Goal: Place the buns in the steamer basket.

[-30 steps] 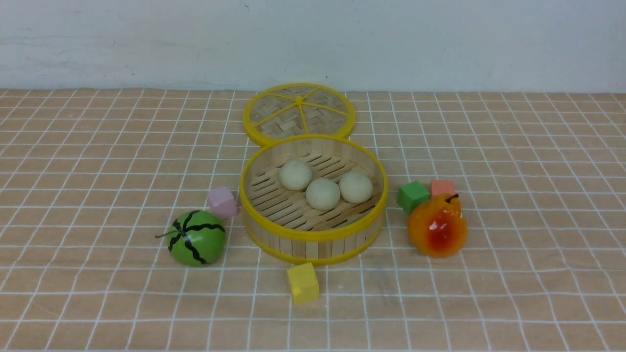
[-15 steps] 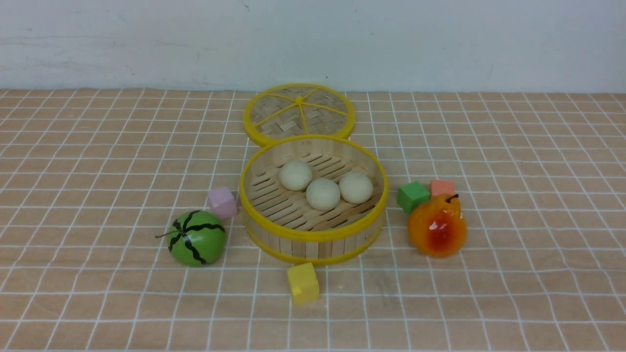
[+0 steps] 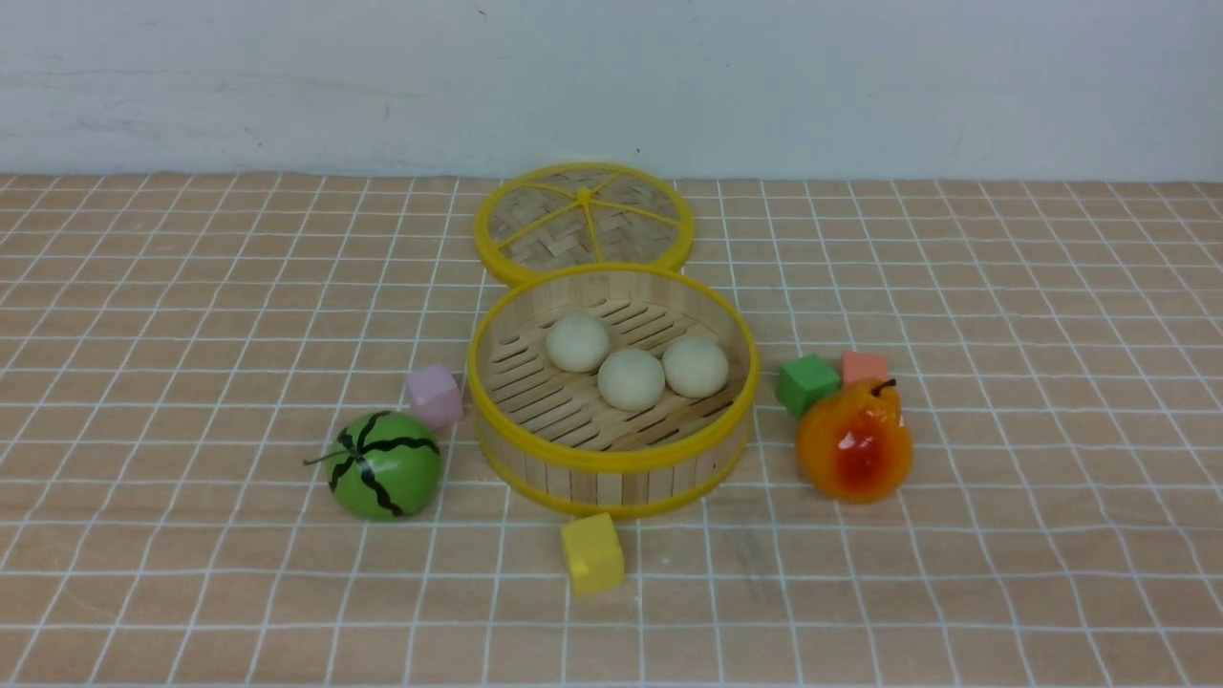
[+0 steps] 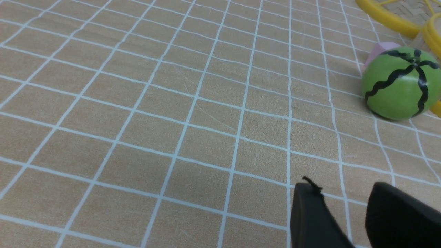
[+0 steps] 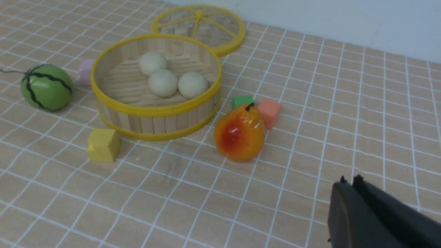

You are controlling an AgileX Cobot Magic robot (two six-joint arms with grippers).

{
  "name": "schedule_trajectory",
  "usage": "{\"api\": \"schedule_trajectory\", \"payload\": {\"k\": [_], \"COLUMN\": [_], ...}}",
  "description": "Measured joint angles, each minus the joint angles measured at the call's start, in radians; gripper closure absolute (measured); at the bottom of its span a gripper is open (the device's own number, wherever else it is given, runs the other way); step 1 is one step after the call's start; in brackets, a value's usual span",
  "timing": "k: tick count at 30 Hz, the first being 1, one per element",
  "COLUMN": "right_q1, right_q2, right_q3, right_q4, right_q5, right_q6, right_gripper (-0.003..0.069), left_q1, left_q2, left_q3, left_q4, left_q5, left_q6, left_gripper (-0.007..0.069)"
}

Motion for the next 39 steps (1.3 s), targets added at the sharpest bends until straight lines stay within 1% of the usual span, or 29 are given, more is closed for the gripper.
{"api": "schedule_trajectory", "payload": {"k": [2,3,4,7,8,9,11,12,14,18,25,39], "right_q1": [-0.065,-0.072,-0.134,-0.236,-0.287,-0.294,-0.347,-0.385,-0.409,-0.423,-0.425,-0.425], "right_q2": [-0.049,-0.054,-0.101,-0.178,-0.222,-0.235,-0.283,-0.307,-0.31,-0.31,-0.31,-0.31], "right_q3": [0.044,0.05,0.102,0.209,0.276,0.296,0.376,0.464,0.543,0.65,0.657,0.658], "right_q4": [0.0,0.0,0.0,0.0,0.0,0.0,-0.001,-0.001,0.0,0.022,0.046,0.049], "right_q5": [-0.024,-0.027,-0.05,-0.104,-0.141,-0.154,-0.203,-0.251,-0.295,-0.318,-0.346,-0.351], "right_q6": [0.0,0.0,0.0,0.0,0.001,0.001,0.001,0.002,0.003,0.006,0.01,0.01], "right_gripper": [0.066,0.066,0.0659,0.0658,0.0658,0.0658,0.0656,0.0655,0.0654,0.0647,0.0641,0.0625], "left_q1": [0.0,0.0,0.0,0.0,0.0,0.0,0.0,0.0,0.0,0.0,0.0,0.0], "left_q2": [0.0,0.0,0.0,0.0,0.0,0.0,0.0,0.0,0.0,0.0,0.0,0.0], "left_q3": [0.0,0.0,0.0,0.0,0.0,0.0,0.0,0.0,0.0,0.0,0.0,0.0], "left_q4": [0.0,0.0,0.0,0.0,0.0,0.0,0.0,0.0,0.0,0.0,0.0,0.0], "left_q5": [0.0,0.0,0.0,0.0,0.0,0.0,0.0,0.0,-0.001,0.0,0.0,0.0], "left_q6": [0.0,0.0,0.0,0.0,0.0,0.0,0.0,0.0,0.0,0.0,0.0,0.0], "left_gripper": [0.0386,0.0386,0.0386,0.0386,0.0386,0.0386,0.0386,0.0386,0.0386,0.0386,0.0386,0.0386]}}
